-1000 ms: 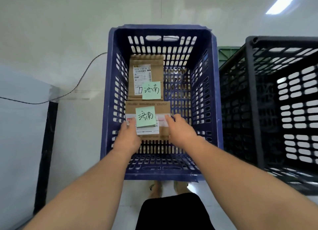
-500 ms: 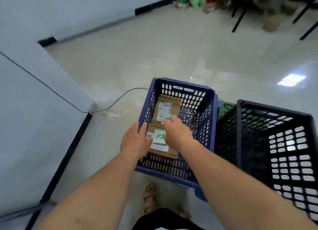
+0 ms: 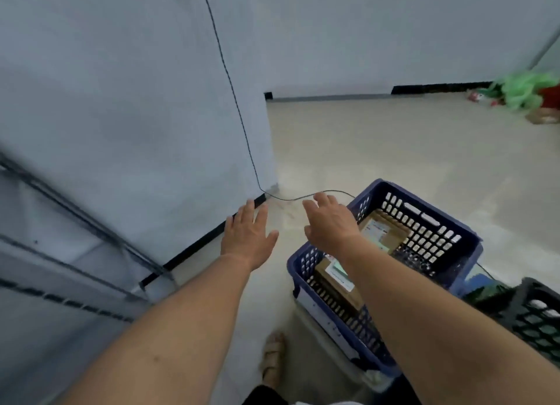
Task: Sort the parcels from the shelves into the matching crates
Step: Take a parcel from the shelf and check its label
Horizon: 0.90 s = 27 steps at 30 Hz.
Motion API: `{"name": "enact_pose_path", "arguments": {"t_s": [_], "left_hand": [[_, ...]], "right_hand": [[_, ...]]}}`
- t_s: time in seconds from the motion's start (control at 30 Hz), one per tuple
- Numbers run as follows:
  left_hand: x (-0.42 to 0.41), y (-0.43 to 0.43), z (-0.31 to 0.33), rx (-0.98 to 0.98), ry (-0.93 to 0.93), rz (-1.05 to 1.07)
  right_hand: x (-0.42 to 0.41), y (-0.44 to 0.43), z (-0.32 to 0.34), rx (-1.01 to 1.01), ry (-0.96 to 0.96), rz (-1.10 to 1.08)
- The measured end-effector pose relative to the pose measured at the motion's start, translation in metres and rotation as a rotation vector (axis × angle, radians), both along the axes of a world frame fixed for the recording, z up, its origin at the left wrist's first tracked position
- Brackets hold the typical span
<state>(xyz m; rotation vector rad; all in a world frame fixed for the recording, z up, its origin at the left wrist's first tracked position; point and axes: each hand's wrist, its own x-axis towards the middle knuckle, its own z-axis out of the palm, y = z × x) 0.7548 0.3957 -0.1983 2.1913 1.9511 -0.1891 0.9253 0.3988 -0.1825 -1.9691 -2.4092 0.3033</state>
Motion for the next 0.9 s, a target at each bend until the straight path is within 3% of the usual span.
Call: {"name": "enact_pose_path", "arguments": {"t_s": [0.53, 0.9], "left_hand": [[-0.161, -0.111, 0.055, 0.166, 0.102, 0.462], [-0.307, -0.237, 0.094, 0.262, 0.128, 0.657]], "right_hand": [[-0.176, -0.035, 0.062, 0.181, -0.031, 0.562], [-0.336, -0.131, 0.104, 0.286, -0.05, 0.816]]}}
